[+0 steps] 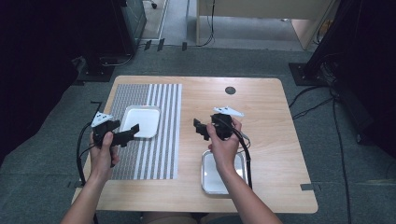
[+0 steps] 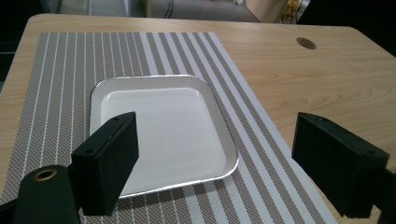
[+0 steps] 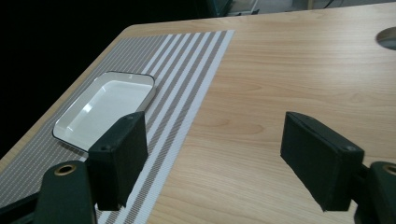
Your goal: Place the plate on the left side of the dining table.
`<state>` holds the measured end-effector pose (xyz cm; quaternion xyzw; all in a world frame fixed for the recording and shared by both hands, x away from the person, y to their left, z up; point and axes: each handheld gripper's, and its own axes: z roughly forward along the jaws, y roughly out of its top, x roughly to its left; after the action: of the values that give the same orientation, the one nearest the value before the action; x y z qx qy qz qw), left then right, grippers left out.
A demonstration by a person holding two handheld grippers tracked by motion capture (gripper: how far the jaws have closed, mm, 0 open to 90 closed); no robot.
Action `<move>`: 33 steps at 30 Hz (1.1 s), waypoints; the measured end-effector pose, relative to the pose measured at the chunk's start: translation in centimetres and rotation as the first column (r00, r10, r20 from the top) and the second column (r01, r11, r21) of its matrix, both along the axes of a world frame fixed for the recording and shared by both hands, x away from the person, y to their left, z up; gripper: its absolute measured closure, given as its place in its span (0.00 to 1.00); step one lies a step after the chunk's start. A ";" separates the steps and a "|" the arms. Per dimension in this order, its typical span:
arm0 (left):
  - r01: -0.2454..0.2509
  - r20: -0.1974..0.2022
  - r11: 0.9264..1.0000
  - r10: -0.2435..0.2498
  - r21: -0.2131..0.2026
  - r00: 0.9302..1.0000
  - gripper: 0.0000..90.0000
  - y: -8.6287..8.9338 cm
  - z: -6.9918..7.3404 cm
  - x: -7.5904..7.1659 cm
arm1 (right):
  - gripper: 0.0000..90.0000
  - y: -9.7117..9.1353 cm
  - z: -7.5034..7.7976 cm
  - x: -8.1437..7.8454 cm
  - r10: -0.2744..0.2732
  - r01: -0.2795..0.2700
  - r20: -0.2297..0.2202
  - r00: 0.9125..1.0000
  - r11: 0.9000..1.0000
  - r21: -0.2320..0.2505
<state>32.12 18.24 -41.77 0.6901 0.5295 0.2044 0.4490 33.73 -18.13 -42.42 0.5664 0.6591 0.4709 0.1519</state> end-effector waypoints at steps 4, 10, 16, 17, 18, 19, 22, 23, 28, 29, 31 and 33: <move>-0.013 0.007 1.000 0.013 -0.011 1.000 0.16 0.5 -0.1 -1.1 | 0.26 -1.8 0.3 -0.7 -0.021 0.021 0.006 1.000 1.000 -0.007; -0.018 0.012 1.000 0.018 0.014 1.000 0.16 0.7 -0.4 -2.8 | 0.26 -4.4 0.3 -2.0 -0.056 0.057 0.019 0.998 0.997 -0.042; -0.011 0.015 0.999 0.011 0.031 1.000 0.16 0.9 -0.8 -4.4 | 0.26 -6.9 0.0 -3.4 -0.083 0.085 0.028 0.996 0.994 -0.072; -0.012 0.014 0.999 0.011 0.034 1.000 0.16 0.9 -0.9 -4.6 | 0.26 -7.2 -0.1 -3.6 -0.091 0.093 0.027 0.995 0.993 -0.072; -0.013 0.013 0.999 0.012 0.036 1.000 0.16 0.9 -1.0 -4.8 | 0.26 -7.6 -0.2 -3.8 -0.095 0.097 0.029 0.995 0.992 -0.076; -0.010 0.014 0.999 0.010 0.038 1.000 0.16 1.0 -1.2 -5.0 | 0.26 -8.0 -0.3 -4.0 -0.100 0.102 0.029 0.995 0.991 -0.080; -0.012 0.015 0.999 0.012 0.041 1.000 0.16 1.2 -1.5 -5.7 | 0.25 -9.4 -0.7 -4.7 -0.117 0.119 0.026 0.993 0.989 -0.090; -0.014 0.015 0.999 0.014 0.042 1.000 0.17 1.3 -1.6 -5.8 | 0.25 -9.8 -0.7 -4.9 -0.125 0.127 0.027 0.992 0.988 -0.091; -0.027 0.011 0.999 0.027 0.043 1.000 0.17 2.2 -2.1 -6.8 | 0.25 -12.0 -1.1 -5.9 -0.167 0.168 0.025 0.986 0.983 -0.077; -0.032 0.009 0.999 0.032 0.044 0.999 0.17 2.4 -2.2 -6.9 | 0.25 -12.5 -1.1 -6.1 -0.173 0.174 0.024 0.985 0.982 -0.076; -0.036 0.005 0.998 0.036 0.047 0.999 0.17 2.8 -2.4 -7.3 | 0.25 -13.2 -1.3 -6.5 -0.184 0.185 0.022 0.983 0.980 -0.079; -0.043 0.007 0.998 0.043 0.050 0.999 0.17 3.3 -2.7 -7.7 | 0.25 -13.7 -1.5 -7.0 -0.195 0.197 0.030 0.980 0.975 -0.106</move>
<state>24.43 21.50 -44.44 0.6889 0.5377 0.2292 0.4287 26.74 -31.86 -43.93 0.6151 0.6229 0.4226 0.2346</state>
